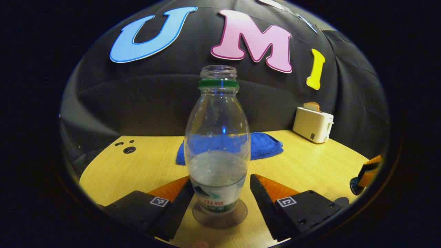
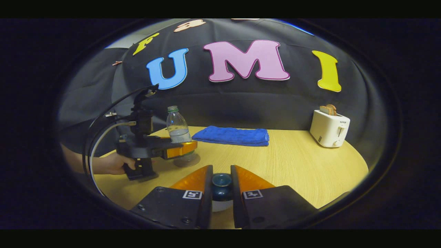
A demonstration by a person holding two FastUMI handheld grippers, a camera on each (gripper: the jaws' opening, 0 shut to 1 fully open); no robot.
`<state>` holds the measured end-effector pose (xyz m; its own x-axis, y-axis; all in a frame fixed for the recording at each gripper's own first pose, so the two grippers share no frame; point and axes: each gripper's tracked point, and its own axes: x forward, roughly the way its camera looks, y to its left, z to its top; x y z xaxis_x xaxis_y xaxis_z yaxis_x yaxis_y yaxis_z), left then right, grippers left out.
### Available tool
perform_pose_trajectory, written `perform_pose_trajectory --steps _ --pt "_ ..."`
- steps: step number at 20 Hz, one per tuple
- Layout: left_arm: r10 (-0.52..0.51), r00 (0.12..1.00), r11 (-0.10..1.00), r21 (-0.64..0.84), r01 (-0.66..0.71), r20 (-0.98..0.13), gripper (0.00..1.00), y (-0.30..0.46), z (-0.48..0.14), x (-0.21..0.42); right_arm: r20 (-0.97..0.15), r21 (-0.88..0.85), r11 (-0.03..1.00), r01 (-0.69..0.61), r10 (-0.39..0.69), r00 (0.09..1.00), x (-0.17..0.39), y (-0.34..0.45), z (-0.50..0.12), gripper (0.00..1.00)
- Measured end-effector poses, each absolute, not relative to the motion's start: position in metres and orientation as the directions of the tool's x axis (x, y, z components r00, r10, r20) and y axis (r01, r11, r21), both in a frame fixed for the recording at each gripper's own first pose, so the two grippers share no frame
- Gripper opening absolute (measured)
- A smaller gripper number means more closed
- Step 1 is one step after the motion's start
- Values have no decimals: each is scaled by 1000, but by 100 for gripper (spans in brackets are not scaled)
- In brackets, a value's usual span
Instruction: Open the teacup lid with one hand, grasp the water bottle and pour water into the teacup with the other hand; after pouring, place the water bottle on the coaster and then close the teacup lid.
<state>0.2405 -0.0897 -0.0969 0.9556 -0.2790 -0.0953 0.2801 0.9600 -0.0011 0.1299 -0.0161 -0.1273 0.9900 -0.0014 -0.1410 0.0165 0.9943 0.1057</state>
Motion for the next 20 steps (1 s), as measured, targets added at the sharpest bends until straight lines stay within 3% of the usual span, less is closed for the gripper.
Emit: perform_pose_trajectory --steps 6,8,10,13,16,20 --pt "-263 948 964 -21 264 -176 98 -80 -130 205 -134 93 996 -3 16 991 135 -7 -136 24" --pt "-248 950 969 -43 245 -187 98 -70 -136 188 -130 89 996 -11 23 991 137 -3 -142 28" --pt "-219 957 976 -53 213 -191 98 -54 -139 163 -128 84 996 -17 28 991 137 2 -149 24" --pt "-169 967 985 -56 161 -188 97 -30 -134 132 -143 74 997 -21 31 989 135 6 -165 28" --pt "-141 975 989 -66 132 -173 97 -20 -124 113 -155 75 997 -18 29 987 129 6 -175 24" --pt "-138 979 990 -61 130 -149 95 -25 -111 100 -160 49 998 -38 45 986 126 12 -183 28"
